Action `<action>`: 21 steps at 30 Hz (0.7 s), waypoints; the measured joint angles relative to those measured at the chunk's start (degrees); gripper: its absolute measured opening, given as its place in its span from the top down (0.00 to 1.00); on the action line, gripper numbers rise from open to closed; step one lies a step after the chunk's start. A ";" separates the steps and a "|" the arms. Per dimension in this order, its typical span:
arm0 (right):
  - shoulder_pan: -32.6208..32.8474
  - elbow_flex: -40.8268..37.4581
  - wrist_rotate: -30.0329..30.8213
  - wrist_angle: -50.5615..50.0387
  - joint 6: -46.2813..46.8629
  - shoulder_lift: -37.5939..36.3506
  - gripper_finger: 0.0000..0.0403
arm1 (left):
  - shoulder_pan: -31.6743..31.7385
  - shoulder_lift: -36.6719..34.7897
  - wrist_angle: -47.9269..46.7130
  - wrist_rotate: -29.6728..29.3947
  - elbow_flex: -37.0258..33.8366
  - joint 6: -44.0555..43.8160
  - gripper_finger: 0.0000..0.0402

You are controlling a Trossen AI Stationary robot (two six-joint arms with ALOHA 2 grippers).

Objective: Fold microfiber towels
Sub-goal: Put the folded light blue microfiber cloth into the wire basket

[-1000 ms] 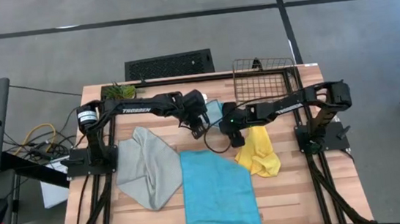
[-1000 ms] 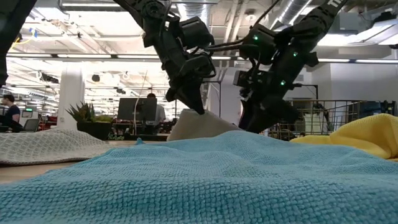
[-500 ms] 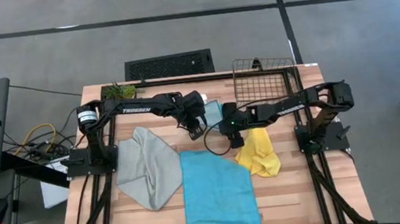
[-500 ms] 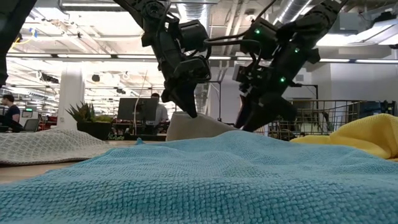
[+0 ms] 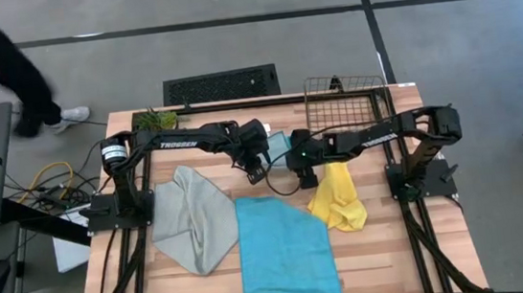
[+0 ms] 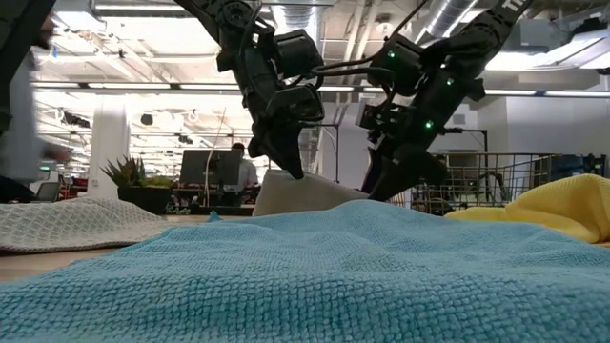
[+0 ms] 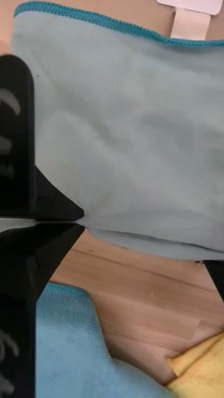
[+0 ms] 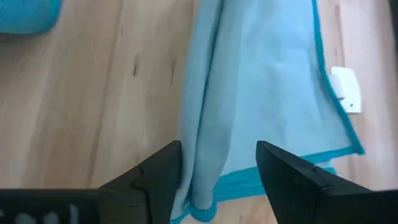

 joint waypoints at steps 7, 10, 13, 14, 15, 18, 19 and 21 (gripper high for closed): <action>-0.06 0.02 -2.16 -0.44 0.33 0.00 0.42 | 0.00 0.00 0.03 -0.26 0.00 0.02 1.00; -0.49 0.01 -2.16 -0.45 2.49 0.00 0.42 | 0.00 0.00 0.04 -0.42 0.00 0.02 1.00; -1.00 0.02 -2.16 -0.44 2.90 0.00 0.42 | -0.02 0.00 0.06 -0.44 0.00 0.04 1.00; -1.23 0.01 -2.18 -0.48 2.91 0.00 0.42 | -0.01 0.00 0.06 -0.44 0.00 0.04 1.00; -1.40 0.01 -2.23 -0.59 2.90 0.00 0.42 | 0.00 0.00 0.06 -0.45 0.00 0.04 1.00; -1.88 0.02 -3.42 -1.21 2.79 0.00 0.44 | -0.02 -0.01 0.09 -0.46 0.00 0.04 1.00; -2.00 0.02 -4.72 -1.36 2.60 0.00 0.45 | -0.02 0.00 0.09 -0.47 0.00 0.04 1.00; -2.22 0.02 -6.39 -1.25 2.77 0.02 0.47 | -0.02 -0.02 0.06 -0.57 0.17 0.06 1.00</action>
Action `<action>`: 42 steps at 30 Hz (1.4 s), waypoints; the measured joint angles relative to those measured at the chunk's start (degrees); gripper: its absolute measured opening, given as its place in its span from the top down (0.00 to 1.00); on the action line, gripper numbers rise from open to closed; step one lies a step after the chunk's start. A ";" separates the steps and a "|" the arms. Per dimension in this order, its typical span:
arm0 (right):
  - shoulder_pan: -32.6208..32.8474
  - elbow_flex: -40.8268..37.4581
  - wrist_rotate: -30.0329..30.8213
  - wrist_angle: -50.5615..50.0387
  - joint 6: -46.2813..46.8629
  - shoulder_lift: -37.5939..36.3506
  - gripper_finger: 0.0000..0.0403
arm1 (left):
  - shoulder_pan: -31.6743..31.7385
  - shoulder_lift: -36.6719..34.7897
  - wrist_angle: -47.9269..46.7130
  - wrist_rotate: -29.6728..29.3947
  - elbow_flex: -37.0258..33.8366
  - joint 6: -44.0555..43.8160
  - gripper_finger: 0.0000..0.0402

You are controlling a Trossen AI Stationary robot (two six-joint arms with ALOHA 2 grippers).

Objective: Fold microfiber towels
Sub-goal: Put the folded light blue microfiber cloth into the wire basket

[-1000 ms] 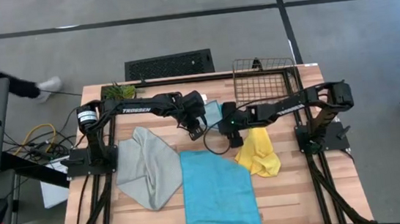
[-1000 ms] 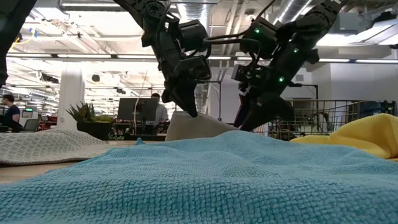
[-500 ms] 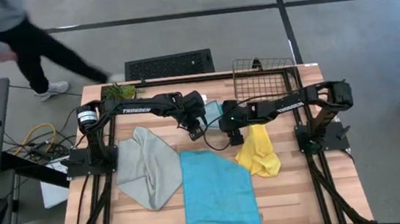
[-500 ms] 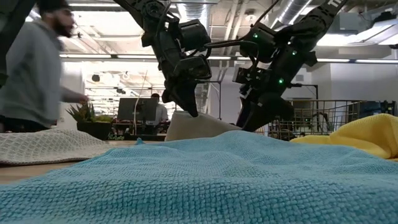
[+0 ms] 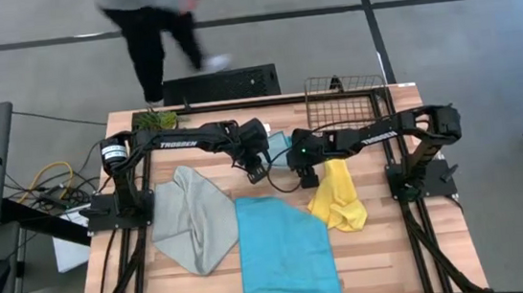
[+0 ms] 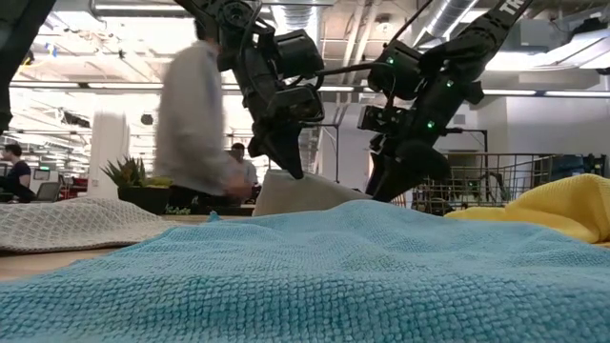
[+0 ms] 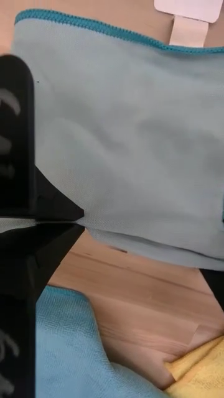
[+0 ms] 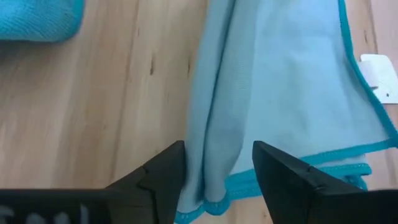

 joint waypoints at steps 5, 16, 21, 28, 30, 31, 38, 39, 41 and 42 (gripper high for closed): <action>-0.12 0.00 -0.08 -0.07 0.18 0.00 0.53 | 0.00 0.00 0.08 -0.08 1.13 0.03 1.00; -0.10 0.00 -0.06 -0.74 0.27 0.00 0.74 | -0.03 0.00 -0.39 -0.24 2.65 0.63 1.00; 0.02 0.00 -0.03 -0.77 0.26 0.00 0.91 | -0.07 0.00 -0.65 -0.24 2.65 0.59 1.00; 1.67 0.65 0.19 -1.96 0.31 -1.40 0.96 | -0.30 0.00 -4.58 -0.28 2.65 0.18 1.00; 2.12 2.11 1.44 -4.33 0.61 -2.10 0.98 | -0.67 -0.02 -5.23 -0.81 2.65 0.16 1.00; 2.32 2.99 2.29 -5.61 0.70 -2.52 0.98 | -0.83 -0.22 -5.55 -1.09 2.65 0.15 1.00; 1.45 9.23 5.25 -14.48 3.72 -5.87 0.98 | -1.32 -3.94 -6.27 -5.36 2.67 -0.10 1.00; 1.33 10.31 5.97 -16.12 4.38 -6.44 0.99 | -1.16 -4.99 -6.12 -6.23 2.67 -0.55 1.00; 1.24 12.54 7.89 -18.89 4.64 -7.75 0.98 | -1.05 -7.41 -5.94 -8.98 2.68 -0.97 1.00; 1.18 13.59 9.13 -20.30 4.66 -8.44 0.98 | -1.03 -8.63 -5.67 -10.56 2.73 -0.98 1.00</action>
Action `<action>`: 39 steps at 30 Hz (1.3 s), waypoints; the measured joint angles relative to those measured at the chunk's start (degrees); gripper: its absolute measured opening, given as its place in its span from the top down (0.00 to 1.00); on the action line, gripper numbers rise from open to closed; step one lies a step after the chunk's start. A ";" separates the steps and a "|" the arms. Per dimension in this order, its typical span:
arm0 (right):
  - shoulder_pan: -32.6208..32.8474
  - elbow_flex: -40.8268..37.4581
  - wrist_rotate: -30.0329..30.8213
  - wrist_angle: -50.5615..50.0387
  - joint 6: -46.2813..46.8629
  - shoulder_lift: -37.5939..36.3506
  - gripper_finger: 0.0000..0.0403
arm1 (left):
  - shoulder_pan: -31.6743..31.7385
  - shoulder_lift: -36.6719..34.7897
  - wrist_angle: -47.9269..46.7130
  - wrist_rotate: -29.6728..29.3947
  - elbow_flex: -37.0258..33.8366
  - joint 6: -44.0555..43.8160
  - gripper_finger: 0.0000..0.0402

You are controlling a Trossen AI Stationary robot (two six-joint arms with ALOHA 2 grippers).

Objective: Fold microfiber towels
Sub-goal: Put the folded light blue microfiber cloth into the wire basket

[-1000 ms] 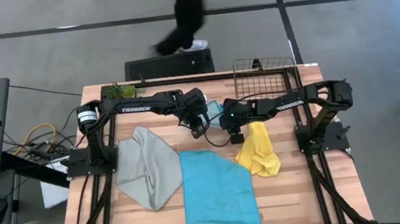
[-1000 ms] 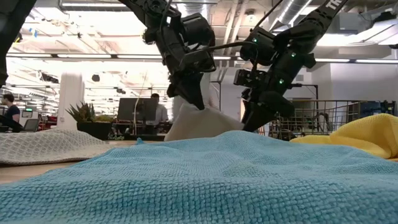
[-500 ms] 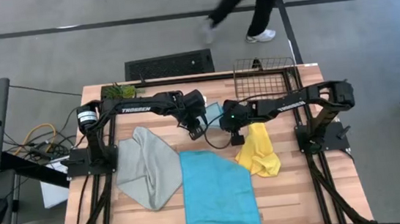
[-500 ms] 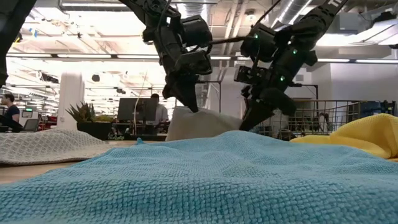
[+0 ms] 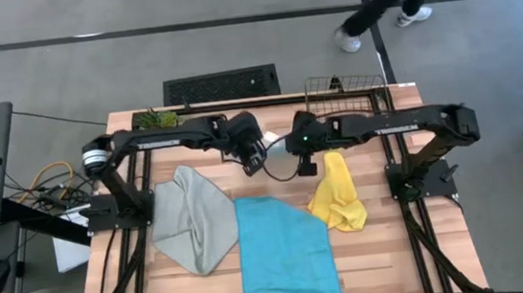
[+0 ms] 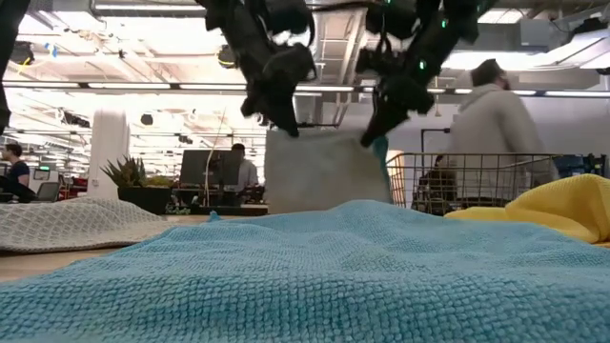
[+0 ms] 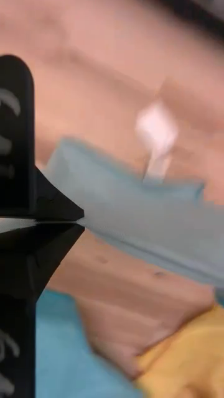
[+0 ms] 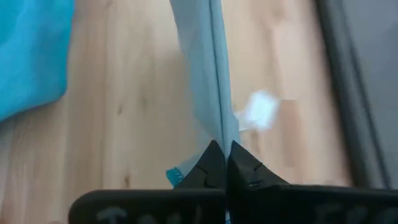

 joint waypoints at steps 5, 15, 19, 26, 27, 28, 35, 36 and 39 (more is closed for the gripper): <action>-1.72 5.34 1.31 -4.71 1.68 -2.87 0.99 | -0.02 -3.22 0.00 -6.77 1.79 0.01 1.00; -6.81 13.35 8.42 -14.46 2.39 -7.85 0.98 | 1.32 1.22 -2.11 -13.65 21.51 10.34 1.00; -9.15 15.99 9.12 -16.22 1.01 -9.84 0.99 | 2.09 3.63 -3.33 -13.65 29.20 15.19 1.00; -13.57 21.50 14.25 -18.07 -0.70 -12.50 0.99 | 4.20 8.65 -3.09 -13.23 40.90 20.45 1.00; -14.28 22.22 14.40 -18.93 -0.70 -12.67 0.99 | 4.67 9.80 -3.40 -12.57 42.73 20.86 1.00; -15.20 22.82 14.64 -19.60 -0.72 -12.80 0.99 | 5.00 11.19 -3.86 -12.17 44.50 21.33 1.00; -20.35 24.55 19.36 -24.28 -2.19 -13.59 0.99 | 6.34 20.98 -0.04 -10.47 54.78 26.11 1.00; -21.30 24.55 19.45 -24.59 -2.16 -13.70 0.99 | 6.54 21.24 2.49 -10.21 53.44 27.20 1.00; -23.71 24.59 20.42 -26.48 -2.01 -13.79 0.99 | 6.80 23.03 9.15 -9.01 52.20 29.10 1.00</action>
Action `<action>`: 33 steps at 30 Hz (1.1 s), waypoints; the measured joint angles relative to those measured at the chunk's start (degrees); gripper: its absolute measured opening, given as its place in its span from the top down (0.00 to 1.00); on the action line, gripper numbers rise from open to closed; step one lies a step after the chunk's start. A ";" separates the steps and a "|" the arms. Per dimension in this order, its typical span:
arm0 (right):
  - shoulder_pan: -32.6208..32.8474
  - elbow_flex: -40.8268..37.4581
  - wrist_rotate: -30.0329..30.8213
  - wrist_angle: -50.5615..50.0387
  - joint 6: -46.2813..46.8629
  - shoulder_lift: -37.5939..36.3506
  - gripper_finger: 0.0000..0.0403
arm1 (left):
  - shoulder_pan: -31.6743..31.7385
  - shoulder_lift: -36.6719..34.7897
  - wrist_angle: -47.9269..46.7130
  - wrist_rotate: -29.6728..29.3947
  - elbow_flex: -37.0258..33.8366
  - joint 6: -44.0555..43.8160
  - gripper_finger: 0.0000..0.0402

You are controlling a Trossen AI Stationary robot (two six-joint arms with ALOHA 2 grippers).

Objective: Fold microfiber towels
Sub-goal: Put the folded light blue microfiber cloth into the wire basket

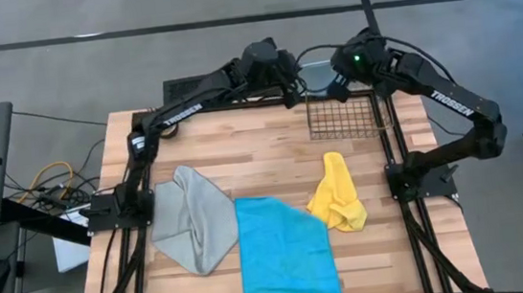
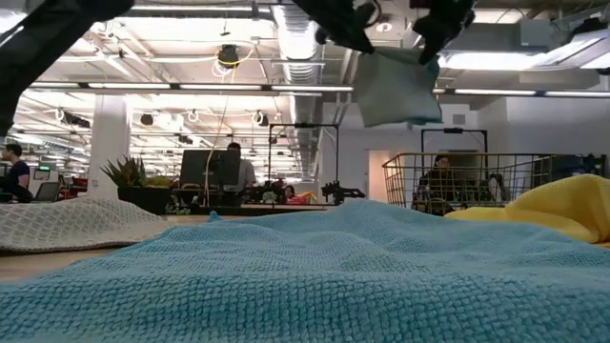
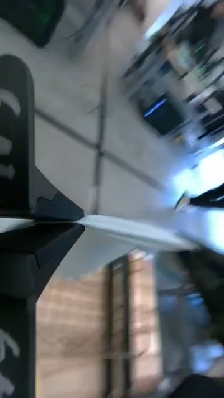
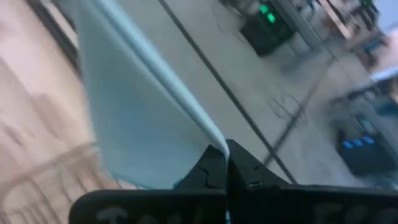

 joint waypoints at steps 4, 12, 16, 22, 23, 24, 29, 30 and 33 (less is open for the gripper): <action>-3.05 -0.02 0.69 -1.81 0.01 0.00 0.99 | 0.91 2.70 3.83 1.67 0.63 -0.35 1.00; -7.75 -0.10 1.75 -4.38 0.46 0.02 0.99 | 1.73 8.57 12.73 7.37 0.73 -1.73 1.00; -9.55 -2.93 1.92 -4.36 0.62 0.00 0.99 | 1.74 11.22 15.92 8.48 0.73 -2.28 1.00; -10.96 -8.57 2.09 -1.38 0.94 0.03 0.99 | 1.81 14.25 17.71 8.86 0.80 -2.88 1.00; -11.12 -9.42 2.30 -0.10 0.90 -0.03 0.99 | 1.92 14.48 17.99 9.12 0.84 -3.13 1.00; -11.34 -10.15 2.02 0.85 0.87 -0.04 0.99 | 2.13 14.66 17.36 9.67 0.78 -3.42 1.00; -12.39 -13.47 1.36 3.54 0.68 0.02 0.98 | 2.34 16.19 17.06 10.60 0.71 -4.00 1.00; -12.41 -14.43 1.36 4.18 0.77 0.02 0.98 | 2.34 16.54 17.31 10.59 0.72 -3.98 1.00; -13.02 -17.40 0.24 6.76 1.22 0.02 0.98 | 2.69 17.23 16.89 10.58 0.71 -4.11 1.00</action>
